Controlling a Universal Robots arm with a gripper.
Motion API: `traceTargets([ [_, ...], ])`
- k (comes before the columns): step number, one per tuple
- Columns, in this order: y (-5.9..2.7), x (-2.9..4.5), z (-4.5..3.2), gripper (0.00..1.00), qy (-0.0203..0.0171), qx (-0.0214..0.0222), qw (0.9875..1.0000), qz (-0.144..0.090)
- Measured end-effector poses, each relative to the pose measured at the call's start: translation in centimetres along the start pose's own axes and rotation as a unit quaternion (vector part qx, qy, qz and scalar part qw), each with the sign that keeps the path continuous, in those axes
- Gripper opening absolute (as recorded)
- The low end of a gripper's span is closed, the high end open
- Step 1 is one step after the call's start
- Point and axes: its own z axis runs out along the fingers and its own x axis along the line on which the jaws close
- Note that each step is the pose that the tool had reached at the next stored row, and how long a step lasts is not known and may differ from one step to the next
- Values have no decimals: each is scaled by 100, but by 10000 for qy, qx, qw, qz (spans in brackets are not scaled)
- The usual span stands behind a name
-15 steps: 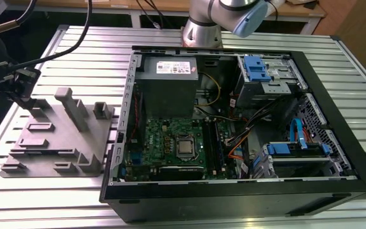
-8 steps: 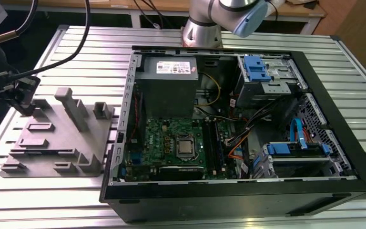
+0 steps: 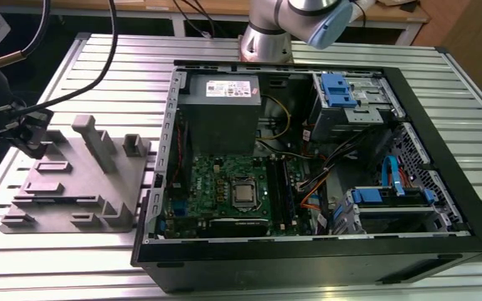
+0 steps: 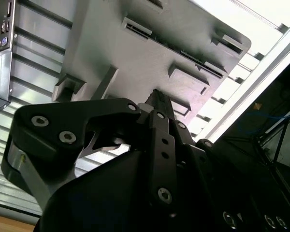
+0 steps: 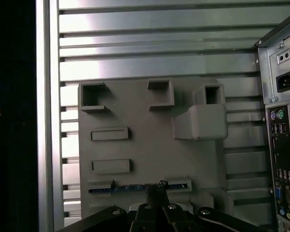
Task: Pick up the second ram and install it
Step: 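Reach for the second ram, then pick up the second ram and move it above second insertion slot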
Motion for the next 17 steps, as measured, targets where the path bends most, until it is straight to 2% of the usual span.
traceTargets([
  [10,-37,53,79,7,1,1,10000,-1],
  [17,-42,73,93,7,1,1,10000,-1],
])
